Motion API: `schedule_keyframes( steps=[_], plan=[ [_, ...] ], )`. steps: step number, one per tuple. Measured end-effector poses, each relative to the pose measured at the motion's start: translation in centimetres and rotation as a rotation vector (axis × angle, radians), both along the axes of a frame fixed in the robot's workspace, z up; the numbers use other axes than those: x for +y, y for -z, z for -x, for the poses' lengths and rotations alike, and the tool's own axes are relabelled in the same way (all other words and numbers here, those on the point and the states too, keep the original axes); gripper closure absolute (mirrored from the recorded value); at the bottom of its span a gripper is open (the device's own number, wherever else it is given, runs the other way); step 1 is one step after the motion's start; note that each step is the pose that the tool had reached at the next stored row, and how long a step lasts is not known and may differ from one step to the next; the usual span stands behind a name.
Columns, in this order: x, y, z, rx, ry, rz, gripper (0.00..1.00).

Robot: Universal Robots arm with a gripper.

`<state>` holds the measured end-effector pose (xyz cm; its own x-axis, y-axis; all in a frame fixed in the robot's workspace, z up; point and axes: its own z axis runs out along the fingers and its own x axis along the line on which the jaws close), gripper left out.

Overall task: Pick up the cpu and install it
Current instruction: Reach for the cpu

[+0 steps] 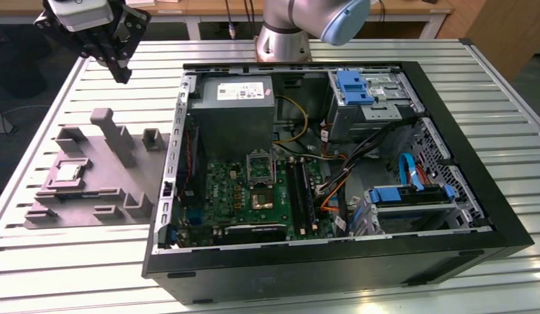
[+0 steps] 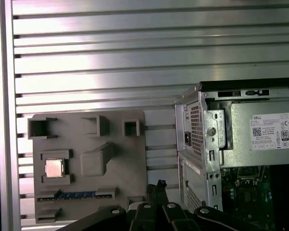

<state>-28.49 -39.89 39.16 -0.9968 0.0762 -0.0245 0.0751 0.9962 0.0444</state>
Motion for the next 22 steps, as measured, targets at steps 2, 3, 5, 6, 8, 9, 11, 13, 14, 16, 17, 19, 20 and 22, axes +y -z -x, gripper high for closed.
schedule_keyframes(
  steps=[2, 3, 5, 6, 8, 9, 11, 13, 14, 16, 17, 19, 20, 22],
  plan=[
    [0.0, 0.0, 0.1, 0.0, 0.0, 0.0001, 0.89],
    [0.0, 0.0, 0.2, 0.0, 0.0, 0.0, 0.89],
    [0.0, 0.01, 0.3, 0.0, 0.0, 0.0, 0.89],
    [0.0, 0.0, 0.3, 0.0, 0.0, 0.0, 0.89],
    [0.0, 0.01, 0.4, 0.0, 0.0, 0.0, 0.89],
    [0.0, 0.01, 0.5, 0.0, 0.0, 0.0, 0.89],
    [0.0, 0.01, 0.6, 0.0, 0.0, 0.0, 0.89],
    [0.0, 0.01, 0.7, 0.0, 0.0, 0.0, 0.89],
    [0.0, 0.01, 0.7, 0.0, 0.0, 0.0, 0.89],
    [0.0, 0.01, 0.8, 0.0, 0.0, 0.0, 0.89],
    [0.0, 0.01, 0.9, 0.0, 0.0, 0.0, 0.89],
    [0.0, 0.01, 1.0, 0.0, 0.0, 0.0, 0.89],
    [0.0, 0.01, 1.0, 0.0, 0.0, 0.0, 0.89],
    [0.0, 0.01, 1.2, 0.0, 0.0, 0.0, 0.89]
  ],
)
